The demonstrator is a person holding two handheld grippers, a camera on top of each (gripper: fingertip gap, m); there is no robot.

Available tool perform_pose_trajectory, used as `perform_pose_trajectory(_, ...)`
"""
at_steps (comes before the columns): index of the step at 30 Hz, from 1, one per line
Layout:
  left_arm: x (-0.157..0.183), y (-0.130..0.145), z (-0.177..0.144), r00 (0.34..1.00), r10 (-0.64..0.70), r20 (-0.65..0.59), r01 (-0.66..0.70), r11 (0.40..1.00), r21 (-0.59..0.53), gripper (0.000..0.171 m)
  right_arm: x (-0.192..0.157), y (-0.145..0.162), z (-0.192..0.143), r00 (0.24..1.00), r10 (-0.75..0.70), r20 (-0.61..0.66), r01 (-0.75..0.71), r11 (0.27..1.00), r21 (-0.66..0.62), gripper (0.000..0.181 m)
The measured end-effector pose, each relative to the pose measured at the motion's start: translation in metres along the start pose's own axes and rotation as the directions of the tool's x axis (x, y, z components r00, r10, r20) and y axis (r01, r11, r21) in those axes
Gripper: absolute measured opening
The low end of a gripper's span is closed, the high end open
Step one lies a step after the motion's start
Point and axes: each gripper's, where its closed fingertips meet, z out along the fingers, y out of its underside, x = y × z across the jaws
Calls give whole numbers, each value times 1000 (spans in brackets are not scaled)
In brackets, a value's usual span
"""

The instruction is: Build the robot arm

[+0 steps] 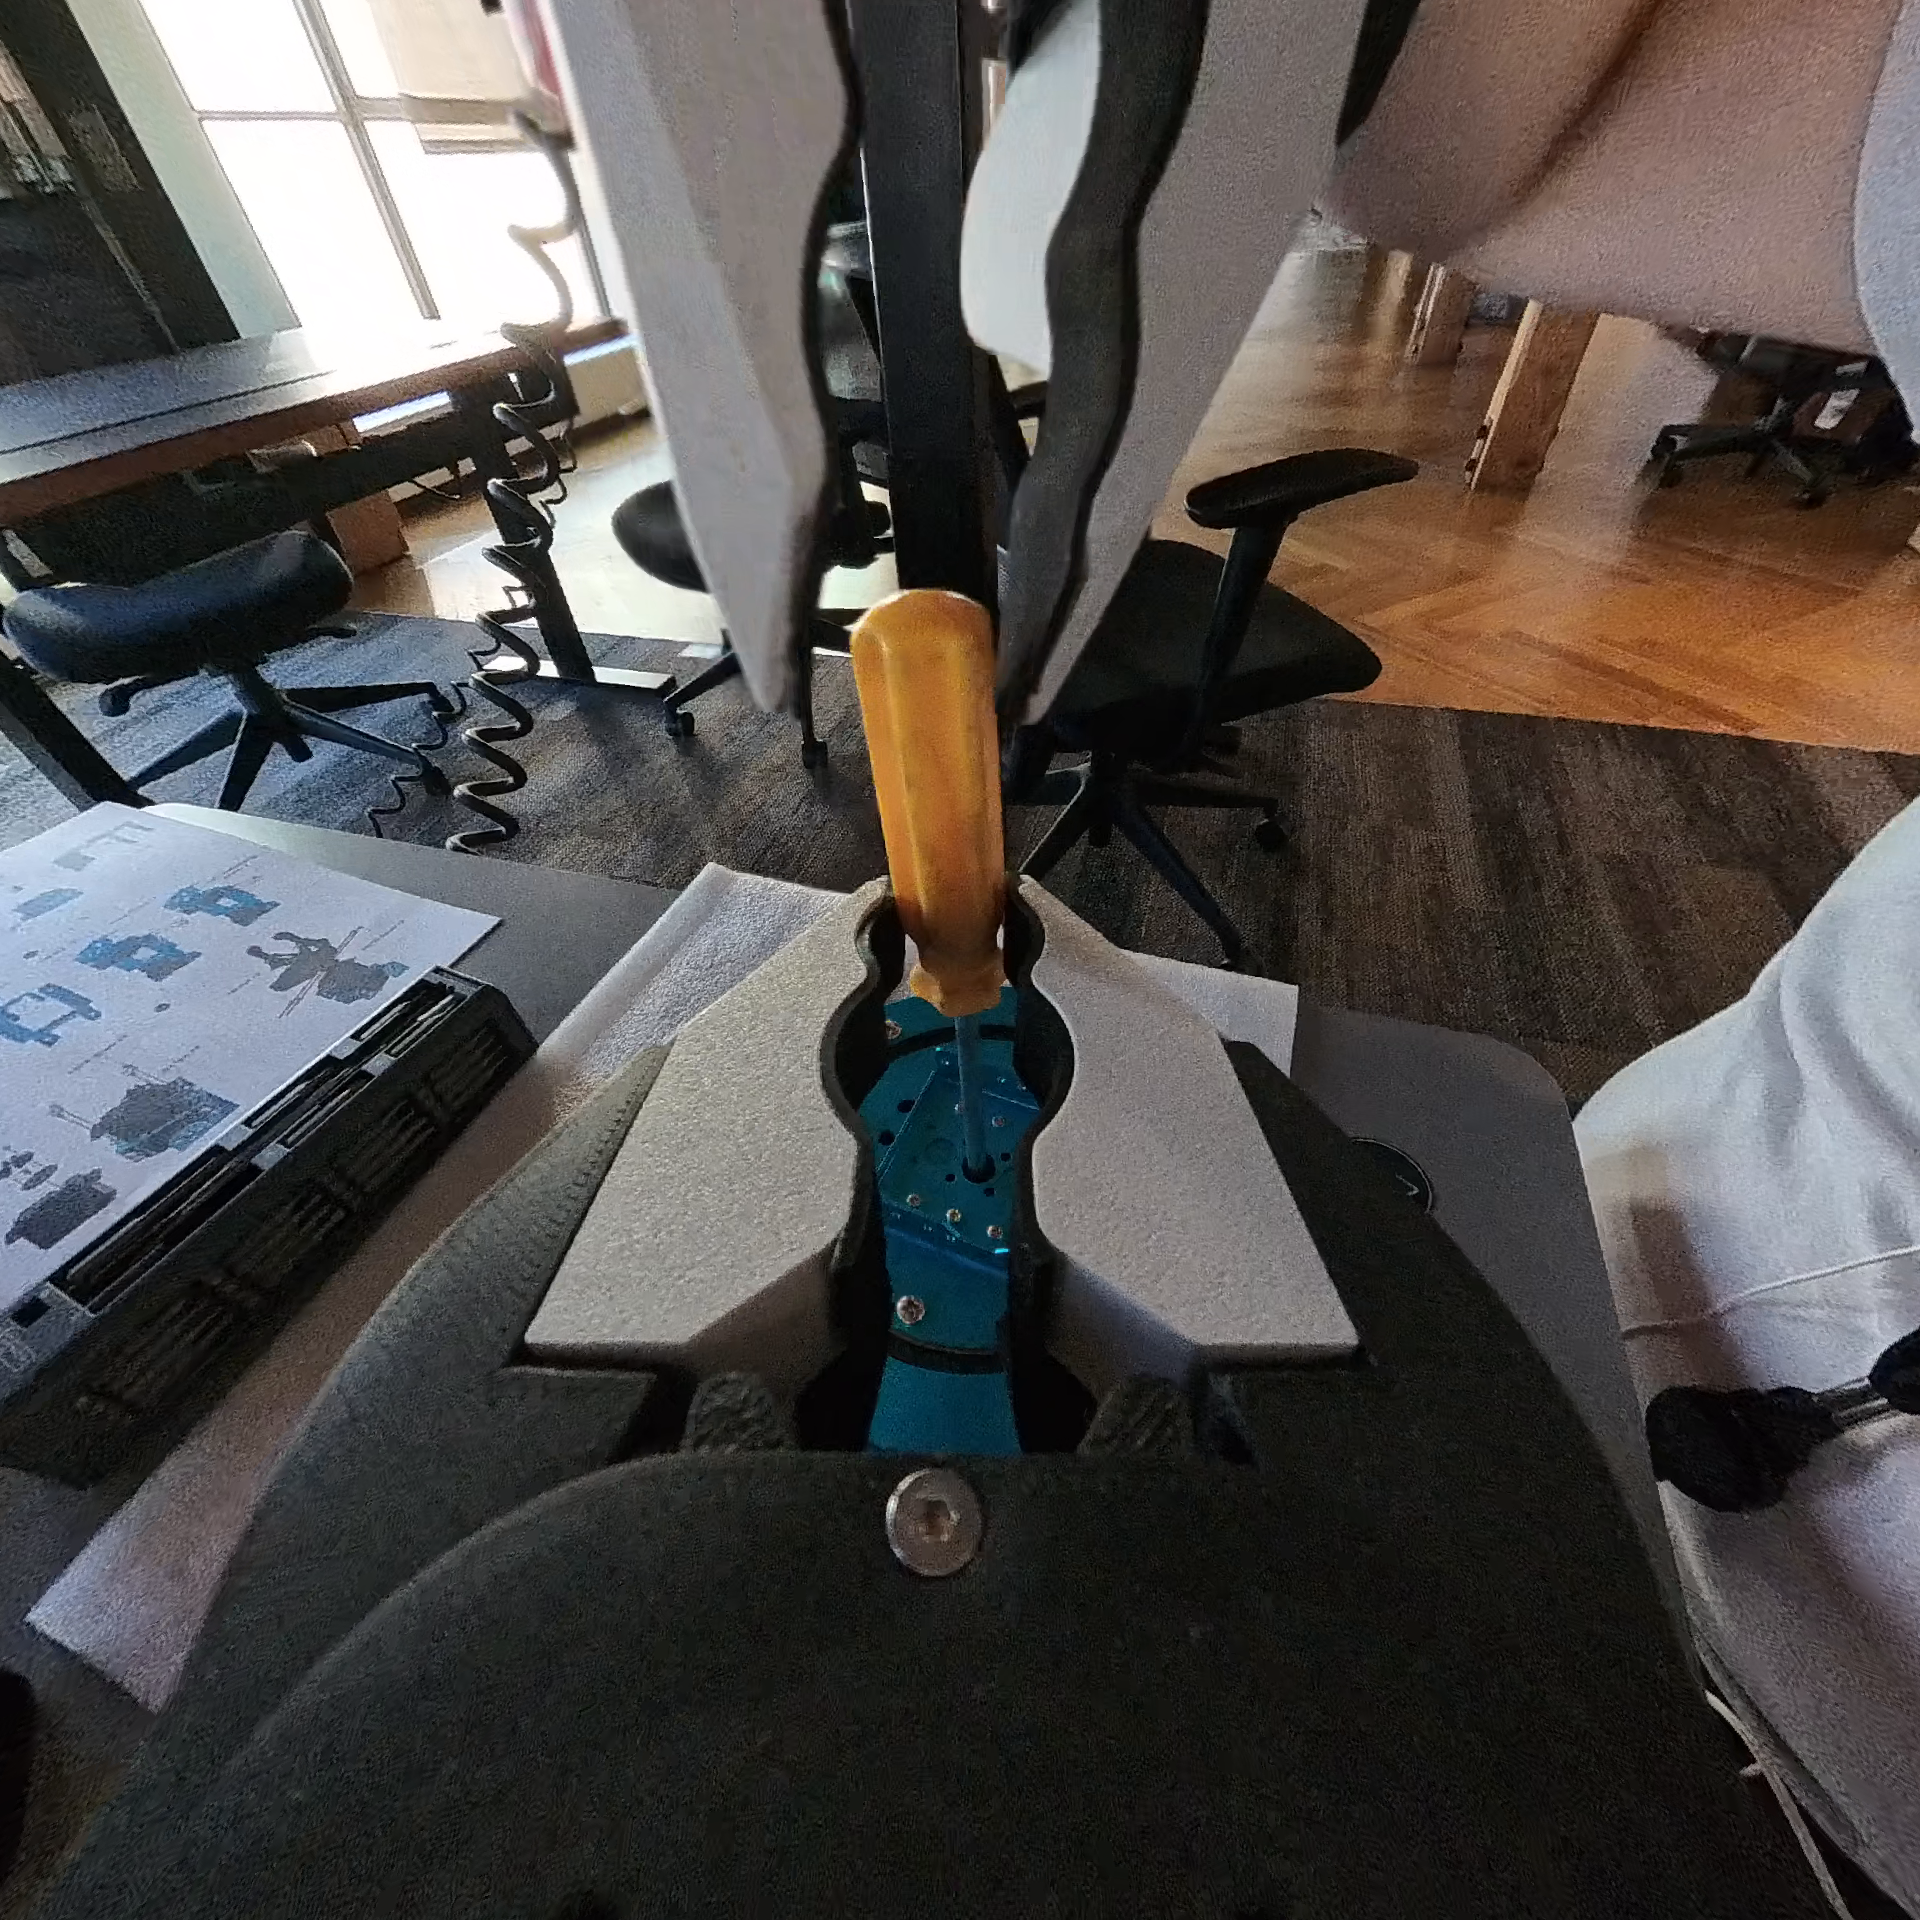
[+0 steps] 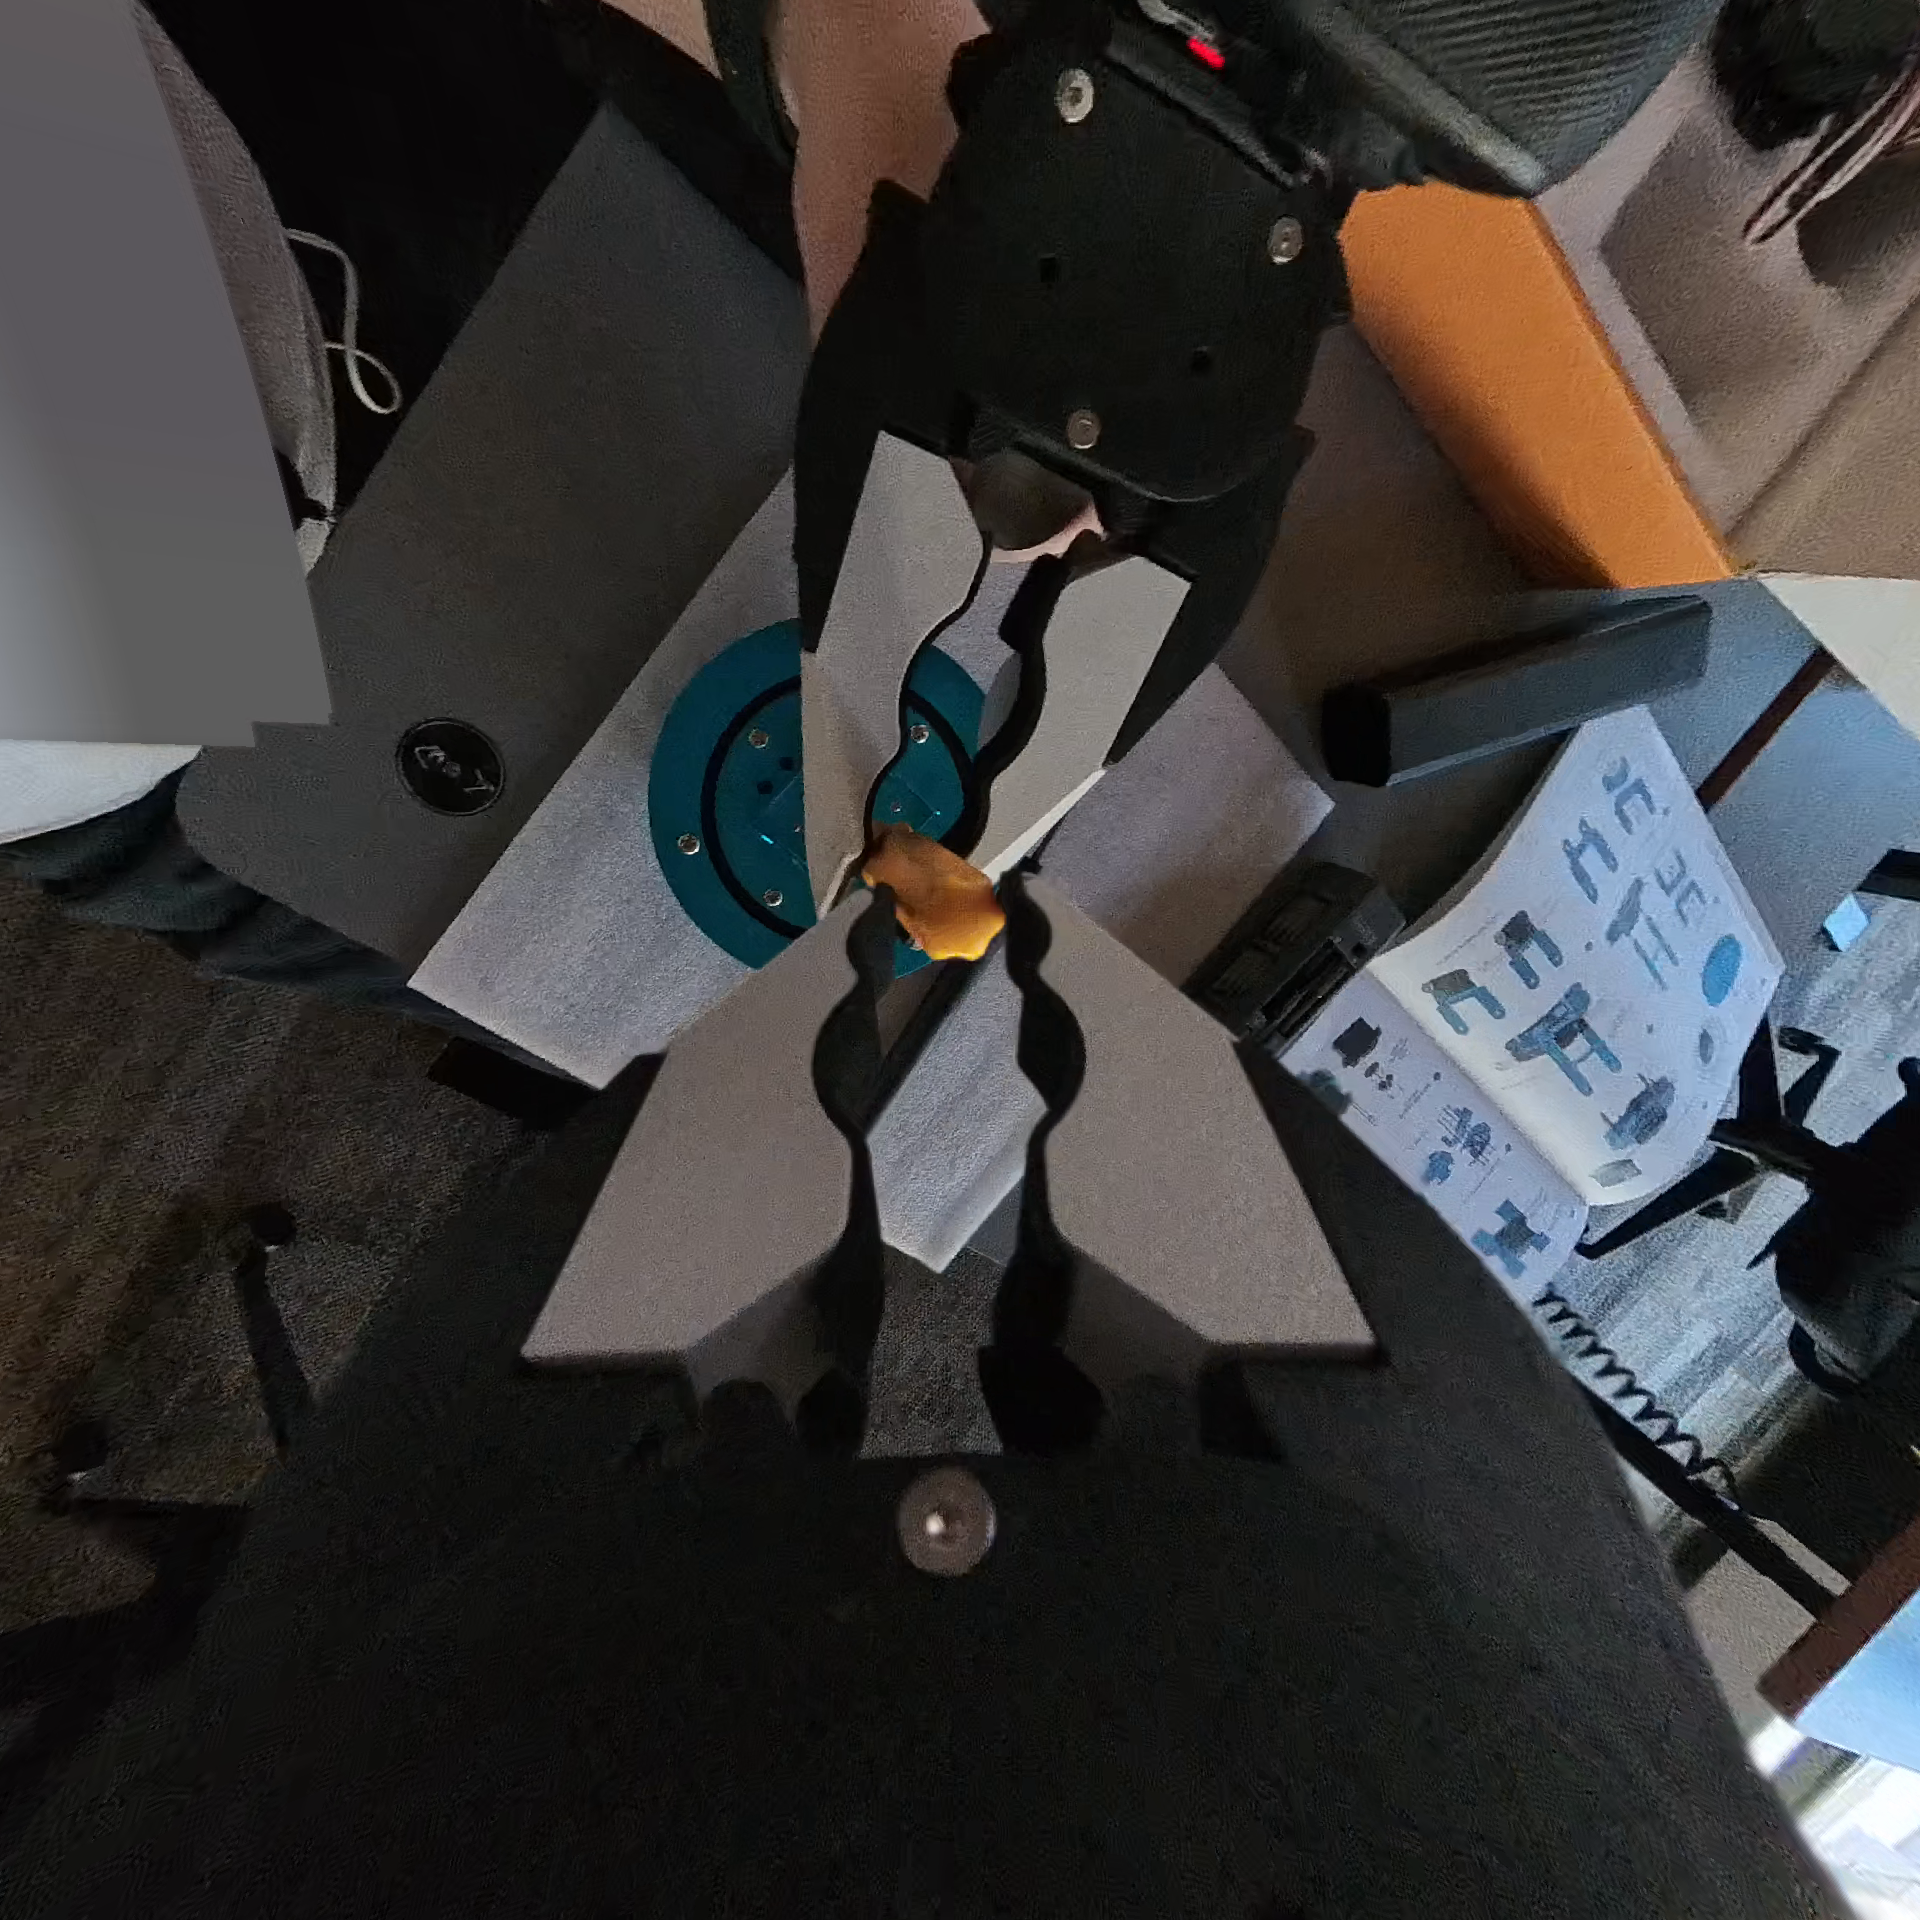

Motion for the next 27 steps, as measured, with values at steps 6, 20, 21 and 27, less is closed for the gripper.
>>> perform_pose_trajectory(6,-3,1,0,1000,-1,22,1,1000,-5,18,4,3,3,919,391,52,-387,919,-70,19)
perform_pose_trajectory(20,-3,1,1,1000,-10,8,10,1000,-6,15,5,1,1,947,316,67,-315,949,-26,18)
perform_pose_trajectory(21,-2,1,1,1000,-13,7,13,1000,-4,15,4,2,1,914,400,65,-397,916,-58,17)
perform_pose_trajectory(27,2,1,4,1000,-6,-16,6,1000,-3,15,1,5,-1,872,485,-67,-489,862,-133,19)
